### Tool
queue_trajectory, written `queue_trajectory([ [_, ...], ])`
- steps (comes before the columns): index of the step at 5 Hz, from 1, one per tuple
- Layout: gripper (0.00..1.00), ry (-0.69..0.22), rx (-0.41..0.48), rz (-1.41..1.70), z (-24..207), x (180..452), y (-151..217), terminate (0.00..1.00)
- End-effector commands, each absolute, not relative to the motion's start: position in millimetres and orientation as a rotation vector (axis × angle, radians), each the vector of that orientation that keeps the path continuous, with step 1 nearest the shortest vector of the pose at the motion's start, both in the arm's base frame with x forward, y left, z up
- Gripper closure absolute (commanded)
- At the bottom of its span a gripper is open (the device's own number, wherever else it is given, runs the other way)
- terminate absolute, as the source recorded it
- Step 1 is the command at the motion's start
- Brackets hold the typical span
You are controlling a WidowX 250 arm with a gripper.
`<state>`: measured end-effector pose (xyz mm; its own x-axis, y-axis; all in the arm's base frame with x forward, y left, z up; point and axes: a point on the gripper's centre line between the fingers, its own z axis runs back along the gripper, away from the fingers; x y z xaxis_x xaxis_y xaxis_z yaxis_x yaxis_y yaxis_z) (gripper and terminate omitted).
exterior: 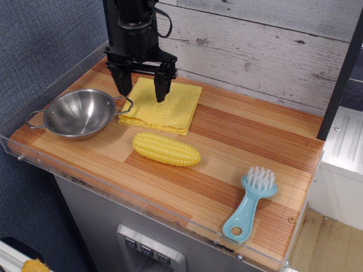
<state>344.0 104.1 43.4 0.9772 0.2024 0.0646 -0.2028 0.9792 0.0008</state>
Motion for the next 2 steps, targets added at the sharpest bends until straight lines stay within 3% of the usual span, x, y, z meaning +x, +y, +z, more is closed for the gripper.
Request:
queue_trajectory([
  [1,0.0,-0.128,0.048,0.211,58.2,365.4,112.6,0.0],
  [2,0.0,-0.125,0.047,0.203,54.9,374.6,106.7,0.0],
])
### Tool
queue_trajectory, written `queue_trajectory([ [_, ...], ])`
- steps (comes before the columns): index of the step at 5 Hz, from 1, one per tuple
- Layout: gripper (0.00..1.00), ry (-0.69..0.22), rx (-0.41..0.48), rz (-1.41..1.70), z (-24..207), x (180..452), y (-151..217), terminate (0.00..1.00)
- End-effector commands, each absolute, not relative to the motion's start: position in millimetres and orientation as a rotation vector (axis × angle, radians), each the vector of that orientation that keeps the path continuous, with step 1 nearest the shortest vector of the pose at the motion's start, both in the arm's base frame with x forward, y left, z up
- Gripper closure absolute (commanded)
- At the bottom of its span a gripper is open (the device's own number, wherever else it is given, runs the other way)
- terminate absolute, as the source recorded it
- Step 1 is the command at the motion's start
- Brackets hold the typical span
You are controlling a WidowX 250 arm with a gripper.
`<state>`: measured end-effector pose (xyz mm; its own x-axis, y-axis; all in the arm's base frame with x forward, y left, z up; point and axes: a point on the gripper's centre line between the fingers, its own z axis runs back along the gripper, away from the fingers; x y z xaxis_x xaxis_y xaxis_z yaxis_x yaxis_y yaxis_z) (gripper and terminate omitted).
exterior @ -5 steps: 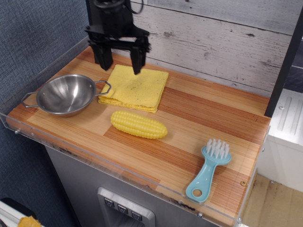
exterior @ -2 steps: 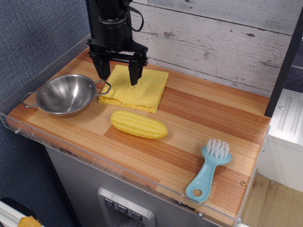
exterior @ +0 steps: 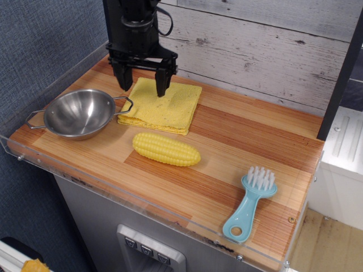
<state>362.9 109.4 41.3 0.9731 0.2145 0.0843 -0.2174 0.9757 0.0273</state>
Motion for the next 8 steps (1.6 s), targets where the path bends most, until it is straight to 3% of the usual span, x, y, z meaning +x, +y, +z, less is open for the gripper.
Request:
queue_trajectory([
  [1,0.0,-0.109,0.045,0.198,47,381,99,0.0],
  [2,0.0,-0.081,0.074,0.177,34,386,89,0.0],
  [4,0.0,0.064,0.177,0.109,-12,373,87,0.0],
  [5,0.0,0.053,0.117,0.088,-11,370,77,0.0],
  [6,0.0,0.039,0.034,0.036,10,368,44,0.0],
  [7,0.0,-0.027,-0.005,0.037,53,364,29,0.0],
  [8,0.0,-0.077,-0.154,0.009,69,362,5,0.0],
])
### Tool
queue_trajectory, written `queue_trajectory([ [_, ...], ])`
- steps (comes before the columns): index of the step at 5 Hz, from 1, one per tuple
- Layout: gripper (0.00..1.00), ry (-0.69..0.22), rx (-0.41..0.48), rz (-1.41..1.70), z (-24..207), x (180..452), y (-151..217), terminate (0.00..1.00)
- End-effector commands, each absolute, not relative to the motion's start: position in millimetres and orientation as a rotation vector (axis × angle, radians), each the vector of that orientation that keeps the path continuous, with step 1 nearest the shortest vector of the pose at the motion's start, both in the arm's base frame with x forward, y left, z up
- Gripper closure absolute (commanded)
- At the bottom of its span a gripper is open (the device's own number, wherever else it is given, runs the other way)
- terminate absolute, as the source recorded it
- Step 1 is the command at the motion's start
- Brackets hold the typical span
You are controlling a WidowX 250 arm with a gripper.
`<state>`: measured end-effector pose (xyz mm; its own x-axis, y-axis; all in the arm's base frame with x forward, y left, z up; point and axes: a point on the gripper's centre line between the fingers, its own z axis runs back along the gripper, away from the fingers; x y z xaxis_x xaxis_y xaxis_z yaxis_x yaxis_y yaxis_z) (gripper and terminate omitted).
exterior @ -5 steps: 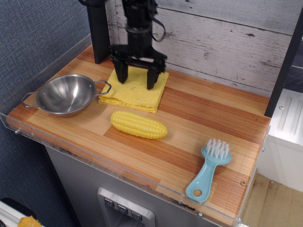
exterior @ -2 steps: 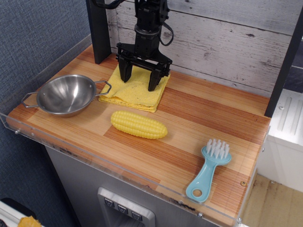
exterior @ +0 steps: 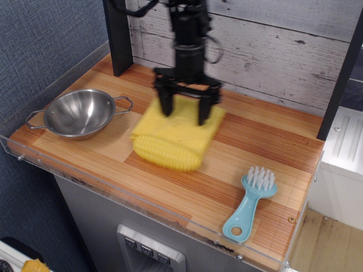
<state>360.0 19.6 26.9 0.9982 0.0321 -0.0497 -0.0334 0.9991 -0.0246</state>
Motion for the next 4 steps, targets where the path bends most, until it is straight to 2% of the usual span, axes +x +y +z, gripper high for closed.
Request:
queue_trajectory([
  [1,0.0,-0.081,-0.227,-0.023,56,362,-30,0.0],
  [2,0.0,-0.089,-0.215,-0.027,47,367,-50,0.0],
  [3,0.0,-0.128,-0.192,-0.084,63,364,-69,0.0],
  [4,0.0,-0.183,-0.136,-0.119,100,351,-75,0.0],
])
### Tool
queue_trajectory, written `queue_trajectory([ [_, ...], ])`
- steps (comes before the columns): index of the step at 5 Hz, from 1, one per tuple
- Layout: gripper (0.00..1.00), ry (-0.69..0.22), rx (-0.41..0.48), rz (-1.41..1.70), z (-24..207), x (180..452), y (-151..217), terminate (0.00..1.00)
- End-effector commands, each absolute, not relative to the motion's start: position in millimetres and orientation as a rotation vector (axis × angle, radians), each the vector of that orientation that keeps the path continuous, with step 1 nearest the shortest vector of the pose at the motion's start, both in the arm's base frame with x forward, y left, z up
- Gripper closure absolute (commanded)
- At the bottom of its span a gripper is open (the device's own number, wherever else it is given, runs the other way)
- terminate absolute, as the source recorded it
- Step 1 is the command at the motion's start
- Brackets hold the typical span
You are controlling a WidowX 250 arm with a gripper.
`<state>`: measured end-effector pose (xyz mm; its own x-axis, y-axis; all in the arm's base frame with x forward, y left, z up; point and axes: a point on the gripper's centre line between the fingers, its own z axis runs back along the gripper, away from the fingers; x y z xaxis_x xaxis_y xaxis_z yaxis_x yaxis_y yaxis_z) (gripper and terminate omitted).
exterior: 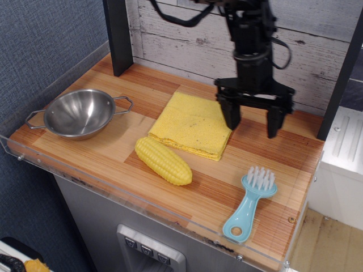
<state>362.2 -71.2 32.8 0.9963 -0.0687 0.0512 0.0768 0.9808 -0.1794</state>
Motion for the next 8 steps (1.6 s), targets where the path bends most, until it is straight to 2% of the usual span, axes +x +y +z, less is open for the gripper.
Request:
queue_trajectory([
  [1,0.0,-0.16,-0.083,-0.139,113,331,-66,0.0],
  [3,0.0,-0.089,-0.035,-0.041,109,304,-28,0.0],
  [4,0.0,-0.098,-0.038,-0.024,111,294,-24,0.0],
  [7,0.0,-0.106,-0.057,-0.091,113,293,-27,0.0],
  [8,0.0,-0.106,-0.057,-0.091,113,293,-27,1.0],
])
